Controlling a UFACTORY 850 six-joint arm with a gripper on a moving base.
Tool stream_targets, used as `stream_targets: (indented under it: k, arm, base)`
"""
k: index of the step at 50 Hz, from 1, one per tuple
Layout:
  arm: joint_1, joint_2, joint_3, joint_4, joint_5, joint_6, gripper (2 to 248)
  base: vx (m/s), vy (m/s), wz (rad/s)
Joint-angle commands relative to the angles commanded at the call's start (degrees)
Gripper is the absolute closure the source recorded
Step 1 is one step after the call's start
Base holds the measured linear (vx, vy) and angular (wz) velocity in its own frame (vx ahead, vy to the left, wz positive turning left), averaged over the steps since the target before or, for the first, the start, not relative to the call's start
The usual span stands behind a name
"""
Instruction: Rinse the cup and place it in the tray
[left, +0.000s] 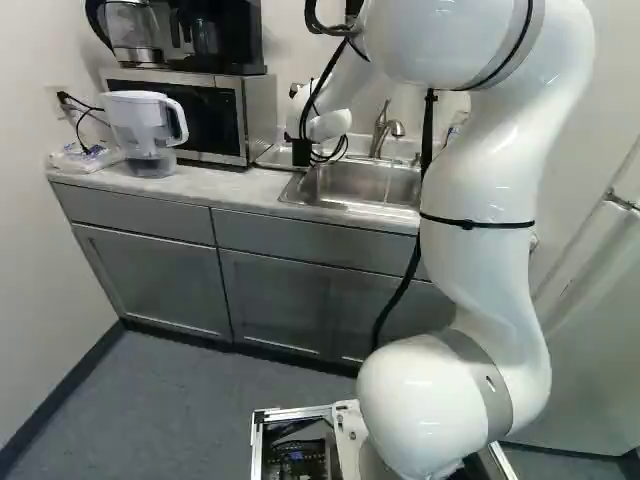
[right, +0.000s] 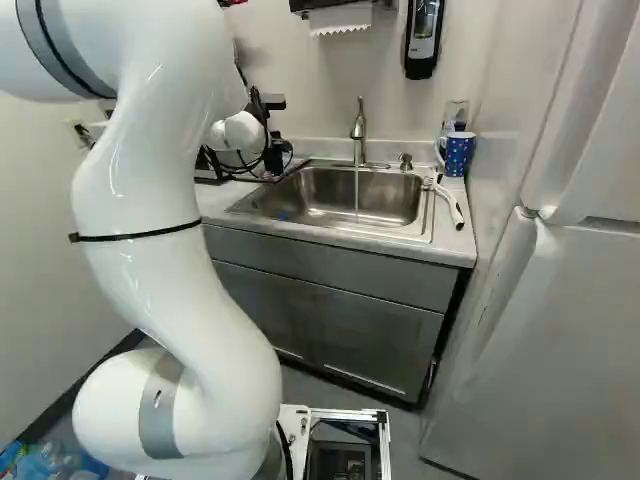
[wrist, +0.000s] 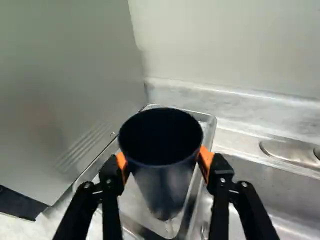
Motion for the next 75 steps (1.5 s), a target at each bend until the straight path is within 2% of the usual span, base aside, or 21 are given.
stream_targets:
  k: [1, 5, 6, 10, 11, 75]
  arm:
    - [0.0, 0.0, 0.0, 0.0, 0.0, 0.0, 69]
    - [0.0, 0.0, 0.0, 0.0, 0.0, 0.0, 69]
    - [0.0, 0.0, 0.0, 0.0, 0.0, 0.0, 34]
    - [0.0, 0.0, 0.0, 0.0, 0.0, 0.0, 34]
    - [0.0, 0.0, 0.0, 0.0, 0.0, 0.0, 3]
    - [0.0, 3.68, -1.68, 0.0, 0.0, 0.0, 3]
  base:
    - [0.0, 0.0, 0.0]
    - [0.0, 0.0, 0.0]
    - [0.0, 0.0, 0.0]
    - [0.0, 0.0, 0.0]
    - [0.0, 0.0, 0.0]
    - [0.0, 0.0, 0.0]
